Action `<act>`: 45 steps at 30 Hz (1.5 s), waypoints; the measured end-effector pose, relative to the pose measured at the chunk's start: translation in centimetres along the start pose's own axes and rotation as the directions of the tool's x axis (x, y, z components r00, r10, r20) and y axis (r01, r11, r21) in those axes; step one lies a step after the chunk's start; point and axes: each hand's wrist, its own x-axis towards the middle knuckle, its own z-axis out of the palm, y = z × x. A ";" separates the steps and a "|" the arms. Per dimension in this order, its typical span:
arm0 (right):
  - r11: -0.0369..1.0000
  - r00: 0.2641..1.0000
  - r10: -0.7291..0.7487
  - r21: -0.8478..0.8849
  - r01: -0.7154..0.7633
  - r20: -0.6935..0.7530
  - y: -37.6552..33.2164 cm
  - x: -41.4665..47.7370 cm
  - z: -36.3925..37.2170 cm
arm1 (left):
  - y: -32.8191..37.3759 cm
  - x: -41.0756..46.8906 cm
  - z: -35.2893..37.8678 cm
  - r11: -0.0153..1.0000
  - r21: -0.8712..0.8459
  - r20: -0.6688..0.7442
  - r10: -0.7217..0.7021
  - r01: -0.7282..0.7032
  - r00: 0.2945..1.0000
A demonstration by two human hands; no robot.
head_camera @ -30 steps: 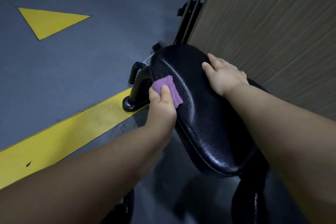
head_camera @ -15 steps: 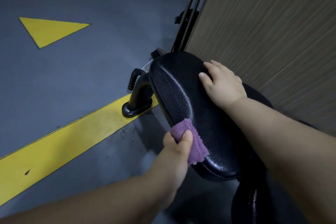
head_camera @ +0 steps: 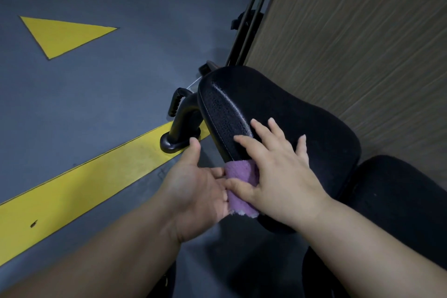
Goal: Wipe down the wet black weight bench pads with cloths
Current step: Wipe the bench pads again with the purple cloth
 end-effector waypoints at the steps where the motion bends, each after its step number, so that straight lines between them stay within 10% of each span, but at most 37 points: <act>1: 0.999 1.000 0.013 0.038 -0.012 -0.007 0.1 -0.2 -0.2 | 0.0 0.1 -0.2 1.000 -0.010 -0.002 -0.011 0.011 1.000; 15: 0.999 0.909 0.008 0.041 0.010 -0.418 -1.8 -1.9 -1.9 | 1.1 -1.1 0.1 0.894 0.445 -0.112 0.002 0.049 0.994; 21: 0.976 0.955 0.048 -0.191 -0.107 -0.291 -3.5 -1.9 4.1 | 2.0 -1.2 -1.1 0.868 0.494 -0.123 0.007 0.055 0.992; 25: 0.959 0.960 0.075 -0.243 -0.143 -0.270 -3.0 -0.4 4.1 | 2.6 -1.1 -2.1 0.485 0.874 -0.200 0.371 -0.006 0.907; 28: 0.957 0.967 0.077 -0.254 -0.140 -0.243 -2.7 -0.1 3.7 | 3.2 0.4 -2.1 0.014 0.980 0.124 0.740 -0.200 0.661; 31: 0.956 0.974 0.071 -0.264 -0.129 -0.217 -1.9 -1.1 3.7 | 3.6 3.1 -0.6 -0.359 0.855 0.495 0.780 -0.373 0.384; 38: 0.945 0.988 0.040 -0.317 -0.086 -0.149 1.0 -5.9 3.1 | 2.3 7.1 2.1 -0.600 0.736 0.632 0.439 -0.315 0.639; 45: 0.946 0.984 0.156 -0.301 -0.122 0.092 3.8 -7.3 0.5 | 1.7 7.7 1.5 -0.614 0.740 0.612 0.444 -0.274 0.655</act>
